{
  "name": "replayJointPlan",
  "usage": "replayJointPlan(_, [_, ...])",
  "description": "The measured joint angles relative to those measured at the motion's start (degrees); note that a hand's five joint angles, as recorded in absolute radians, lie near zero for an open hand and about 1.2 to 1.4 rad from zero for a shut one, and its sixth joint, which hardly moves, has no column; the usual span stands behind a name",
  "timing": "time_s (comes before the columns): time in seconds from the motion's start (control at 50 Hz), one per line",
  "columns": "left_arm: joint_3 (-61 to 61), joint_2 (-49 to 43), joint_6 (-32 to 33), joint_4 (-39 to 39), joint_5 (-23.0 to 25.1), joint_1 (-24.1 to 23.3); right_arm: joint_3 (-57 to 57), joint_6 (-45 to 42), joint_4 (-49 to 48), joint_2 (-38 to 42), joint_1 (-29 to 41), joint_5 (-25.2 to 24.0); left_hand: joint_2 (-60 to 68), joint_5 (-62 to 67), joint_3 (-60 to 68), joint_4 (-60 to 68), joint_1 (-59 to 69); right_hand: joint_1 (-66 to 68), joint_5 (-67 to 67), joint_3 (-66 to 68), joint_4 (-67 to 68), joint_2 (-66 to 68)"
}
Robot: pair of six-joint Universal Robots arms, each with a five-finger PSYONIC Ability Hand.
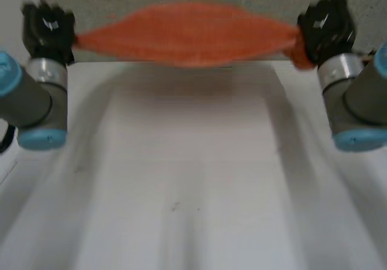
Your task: Fold the laundry.
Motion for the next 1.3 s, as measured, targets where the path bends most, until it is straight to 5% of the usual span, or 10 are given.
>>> replayJointPlan(0.28, [-13.34, -7.48, 3.03, -2.70, 1.76, 0.45, 5.37, 2.19, 8.60, 9.19, 0.01, 0.11, 0.07, 0.00, 0.30, 0.00, 0.00, 0.00, 0.00, 0.00, 0.00, 0.00])
replayJointPlan(0.48, [-29.93, 8.43, 15.19, -22.54, 1.63, 5.73, 16.83, -0.33, 43.06, -4.51, -1.36, 0.38, 0.07, 0.00, 0.30, 0.00, 0.00, 0.00, 0.01, 0.00, 0.00, 0.00])
replayJointPlan(0.6, [-37.20, 14.98, 19.72, -36.55, 1.90, 7.42, 24.92, -6.83, 52.37, -13.72, -3.53, 0.14, 0.07, 0.00, 0.31, 0.00, 0.00, 0.00, 0.02, 0.00, 0.00, 0.00])
replayJointPlan(0.72, [-34.62, 14.60, 20.01, -37.08, 2.15, 6.41, 24.58, -10.79, 46.93, -13.54, -3.99, 0.28, 0.07, 0.00, 0.30, 0.01, 0.00, 0.00, 0.01, 0.00, 0.00, 0.00])
replayJointPlan(0.96, [-12.93, -1.68, 11.15, -21.23, -1.56, 2.09, 5.31, -11.67, 24.85, 6.64, -2.19, 6.02, 0.07, 0.00, 0.31, 0.01, 0.00, 0.00, 0.08, 0.00, -0.01, 0.00])
replayJointPlan(1.2, [5.07, -16.46, 10.39, -14.86, -6.69, -1.34, -5.06, -15.33, 8.13, 18.59, -2.13, 5.05, 0.07, 0.00, 0.30, 0.00, 0.00, -0.94, -0.47, -0.88, -0.90, -0.84])
replayJointPlan(1.26, [6.92, -17.98, 10.70, -13.37, -6.88, -1.55, -6.22, -16.19, 5.82, 20.32, -2.15, 4.20, -14.53, -12.90, -14.08, -14.68, -13.82, -17.04, -16.54, -18.32, -18.45, -18.41])
replayJointPlan(1.28, [7.95, -19.07, 11.31, -12.00, -6.74, -1.98, -7.04, -16.64, 4.02, 21.67, -2.14, 3.47, -40.01, -37.37, -38.05, -39.30, -41.01, -35.30, -36.10, -38.94, -38.04, -39.30])
replayJointPlan(1.3, [8.07, -19.25, 11.52, -11.70, -6.68, -2.14, -7.17, -16.68, 3.69, 21.88, -2.14, 3.35, -45.54, -42.79, -44.68, -45.06, -46.07, -37.64, -40.67, -42.26, -42.49, -42.60])
